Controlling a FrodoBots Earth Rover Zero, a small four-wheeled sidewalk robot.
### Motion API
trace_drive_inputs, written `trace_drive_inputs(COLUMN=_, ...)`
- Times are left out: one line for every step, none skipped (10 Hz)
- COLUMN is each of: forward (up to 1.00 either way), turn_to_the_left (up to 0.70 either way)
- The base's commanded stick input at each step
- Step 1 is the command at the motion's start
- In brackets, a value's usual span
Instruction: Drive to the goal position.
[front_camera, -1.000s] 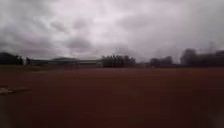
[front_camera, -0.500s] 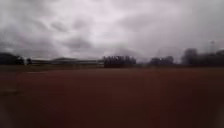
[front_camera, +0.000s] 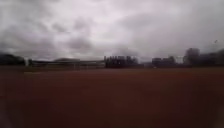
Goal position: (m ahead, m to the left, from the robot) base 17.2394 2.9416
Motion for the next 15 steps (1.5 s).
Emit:
trace_drive_inputs(forward=0.85, turn_to_the_left=0.00)
trace_drive_inputs(forward=0.85, turn_to_the_left=0.00)
trace_drive_inputs(forward=0.85, turn_to_the_left=0.00)
trace_drive_inputs(forward=0.85, turn_to_the_left=0.00)
trace_drive_inputs(forward=0.85, turn_to_the_left=0.00)
trace_drive_inputs(forward=0.85, turn_to_the_left=0.00)
trace_drive_inputs(forward=0.85, turn_to_the_left=0.00)
trace_drive_inputs(forward=0.85, turn_to_the_left=0.00)
trace_drive_inputs(forward=0.85, turn_to_the_left=0.00)
trace_drive_inputs(forward=0.85, turn_to_the_left=0.00)
trace_drive_inputs(forward=0.85, turn_to_the_left=0.00)
trace_drive_inputs(forward=0.85, turn_to_the_left=0.00)
trace_drive_inputs(forward=0.85, turn_to_the_left=0.00)
trace_drive_inputs(forward=0.85, turn_to_the_left=0.00)
trace_drive_inputs(forward=0.85, turn_to_the_left=0.00)
